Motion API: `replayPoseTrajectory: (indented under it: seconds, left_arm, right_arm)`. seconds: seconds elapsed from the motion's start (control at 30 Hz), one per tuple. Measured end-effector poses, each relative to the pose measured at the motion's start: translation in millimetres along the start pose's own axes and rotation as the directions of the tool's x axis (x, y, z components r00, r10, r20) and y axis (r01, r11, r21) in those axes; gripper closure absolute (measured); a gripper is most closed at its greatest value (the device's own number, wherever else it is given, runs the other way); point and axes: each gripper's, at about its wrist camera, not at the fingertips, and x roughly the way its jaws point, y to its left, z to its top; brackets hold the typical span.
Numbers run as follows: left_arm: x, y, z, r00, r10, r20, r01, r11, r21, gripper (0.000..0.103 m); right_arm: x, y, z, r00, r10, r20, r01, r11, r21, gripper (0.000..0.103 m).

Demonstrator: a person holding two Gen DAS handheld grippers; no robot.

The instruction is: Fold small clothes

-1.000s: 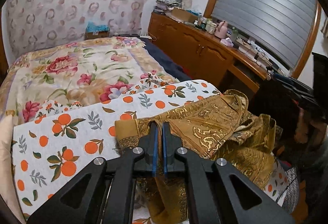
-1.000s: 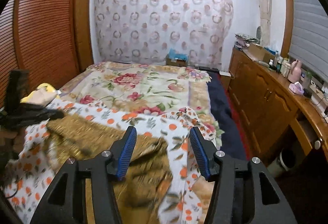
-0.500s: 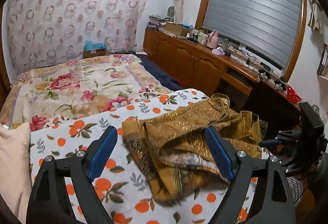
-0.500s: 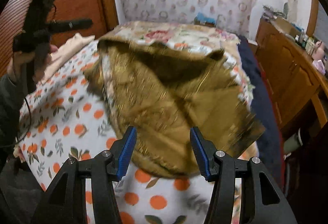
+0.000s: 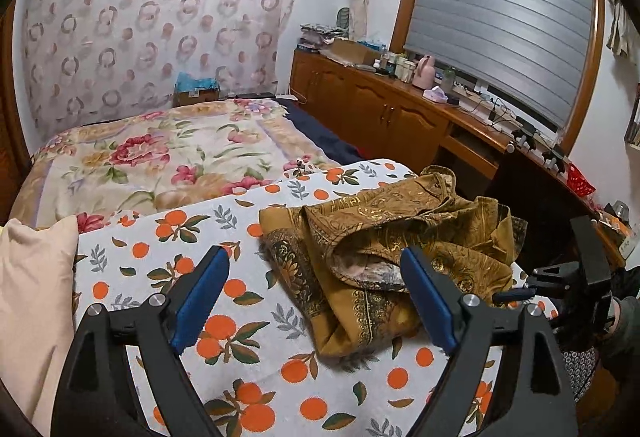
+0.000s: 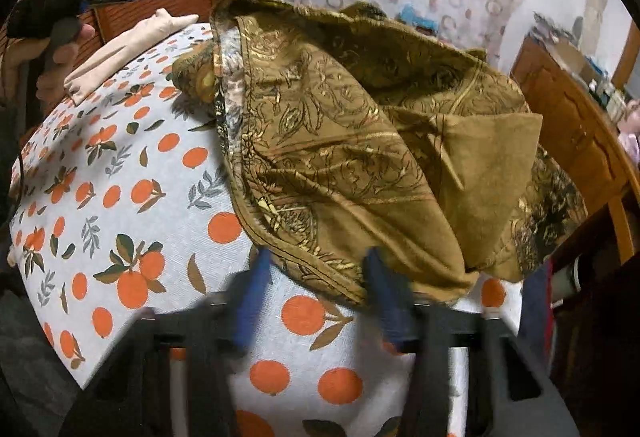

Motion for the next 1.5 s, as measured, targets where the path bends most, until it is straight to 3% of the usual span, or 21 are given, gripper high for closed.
replayPoseTrajectory:
  seconds: [0.03, 0.1, 0.2, 0.33, 0.5, 0.6, 0.73, 0.9, 0.97, 1.0, 1.03, 1.07, 1.1, 1.17, 1.3, 1.4, 1.5]
  left_arm:
    - [0.1, 0.7, -0.9, 1.000, 0.001, -0.001, -0.001, 1.000, 0.001, 0.015]
    - [0.9, 1.6, -2.4, 1.000, 0.003, -0.005, -0.003, 1.000, 0.001, 0.015]
    - [2.4, 3.8, -6.9, 1.000, 0.013, -0.011, -0.013, 1.000, 0.003, 0.015]
    - [7.0, 5.6, -6.6, 1.000, 0.028, -0.014, -0.028, 1.000, -0.012, 0.015]
    - [29.9, 1.0, 4.4, 0.998, 0.044, -0.042, -0.044, 0.999, 0.004, 0.015]
    - [45.0, -0.9, 12.9, 0.996, 0.076, -0.048, -0.075, 0.997, 0.013, 0.015]
    - [67.6, 5.0, 21.3, 0.994, 0.094, -0.065, -0.093, 0.996, 0.004, 0.015]
    - [106.7, 18.6, 25.6, 0.984, 0.111, -0.140, -0.110, 0.994, 0.010, 0.015]
    - [119.2, 22.0, 26.3, 0.983, 0.084, -0.161, -0.083, 0.996, 0.012, 0.015]
    - [125.0, 23.4, 27.4, 0.983, 0.073, -0.168, -0.072, 0.997, 0.011, 0.023]
    - [130.5, 24.7, 27.5, 0.982, 0.047, -0.185, -0.047, 0.999, 0.003, 0.046]
    - [134.5, 25.1, 27.6, 0.978, 0.005, -0.207, -0.008, 1.000, -0.010, 0.057]
    - [138.5, 25.3, 27.7, 0.973, -0.031, -0.228, 0.026, 0.999, -0.023, 0.065]
    - [137.7, 22.3, 28.6, 0.974, -0.054, -0.220, 0.054, 0.999, -0.007, 0.067]
    - [131.4, 18.7, 30.7, 0.970, -0.134, -0.202, 0.135, 0.991, -0.010, 0.097]
    - [117.4, 17.3, 35.8, 0.984, -0.102, -0.144, 0.102, 0.995, -0.006, 0.099]
    - [106.5, 25.8, 38.5, 0.994, -0.017, -0.107, 0.014, 1.000, -0.023, 0.099]
  right_arm:
    - [2.0, -0.7, 0.7, 1.000, -0.020, -0.003, 0.020, 1.000, -0.011, 0.098]
    - [3.9, -18.5, 2.9, 0.999, -0.039, 0.017, 0.039, 0.999, -0.018, 0.098]
    - [-11.2, -41.1, 21.7, 0.989, -0.094, 0.119, 0.095, 0.995, -0.005, 0.099]
    - [-36.8, -75.1, 64.2, 0.954, -0.171, 0.245, 0.175, 0.985, 0.007, 0.099]
    - [-17.8, -110.9, 119.4, 0.918, -0.258, 0.302, 0.273, 0.962, -0.008, 0.099]
    - [15.2, -124.2, 141.6, 0.924, -0.265, 0.274, 0.275, 0.961, 0.000, 0.099]
    - [73.3, -124.6, 159.5, 0.955, -0.226, 0.193, 0.225, 0.974, 0.028, 0.099]
    - [73.2, -139.8, 159.5, 0.961, -0.217, 0.172, 0.199, 0.973, 0.114, 0.099]
    - [60.2, -149.1, 159.9, 0.962, -0.212, 0.170, 0.187, 0.971, 0.153, 0.088]
    - [54.5, -151.8, 160.5, 0.960, -0.220, 0.171, 0.192, 0.967, 0.167, 0.074]
    - [43.8, -153.6, 156.0, 0.956, -0.227, 0.186, 0.193, 0.964, 0.185, 0.061]
    - [33.5, -155.4, 150.3, 0.954, -0.222, 0.201, 0.182, 0.962, 0.202, 0.058]
    - [25.9, -153.2, 143.9, 0.954, -0.212, 0.211, 0.166, 0.963, 0.214, 0.056]
    - [11.8, -148.7, 129.5, 0.958, -0.188, 0.216, 0.139, 0.965, 0.223, 0.055]
    - [14.8, -141.5, 102.6, 0.975, -0.147, 0.168, 0.107, 0.968, 0.228, 0.051]
    - [13.1, -135.8, 88.4, 0.980, -0.141, 0.141, 0.103, 0.964, 0.245, 0.051]
    - [4.5, -132.7, 80.2, 0.982, -0.123, 0.146, 0.082, 0.961, 0.262, 0.051]
